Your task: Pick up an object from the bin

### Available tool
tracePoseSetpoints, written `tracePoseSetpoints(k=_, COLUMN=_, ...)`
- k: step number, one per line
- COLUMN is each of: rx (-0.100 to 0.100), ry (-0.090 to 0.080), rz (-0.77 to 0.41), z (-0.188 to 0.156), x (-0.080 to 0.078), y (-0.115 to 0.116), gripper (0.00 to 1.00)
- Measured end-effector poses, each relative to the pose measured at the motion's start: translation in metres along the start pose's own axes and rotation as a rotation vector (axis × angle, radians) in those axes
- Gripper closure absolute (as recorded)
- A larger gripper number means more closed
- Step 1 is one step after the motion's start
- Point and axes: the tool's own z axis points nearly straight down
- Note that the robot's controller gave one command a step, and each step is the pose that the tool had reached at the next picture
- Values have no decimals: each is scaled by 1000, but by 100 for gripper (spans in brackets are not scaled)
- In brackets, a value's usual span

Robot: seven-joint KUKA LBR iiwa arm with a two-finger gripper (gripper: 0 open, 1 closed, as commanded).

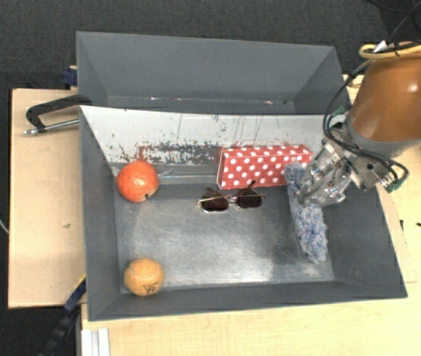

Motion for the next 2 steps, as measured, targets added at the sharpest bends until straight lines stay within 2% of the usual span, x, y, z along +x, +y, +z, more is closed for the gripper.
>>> tracePoseSetpoints(k=2, rx=0, ry=0, rz=1, z=0, x=0, y=0, gripper=100)
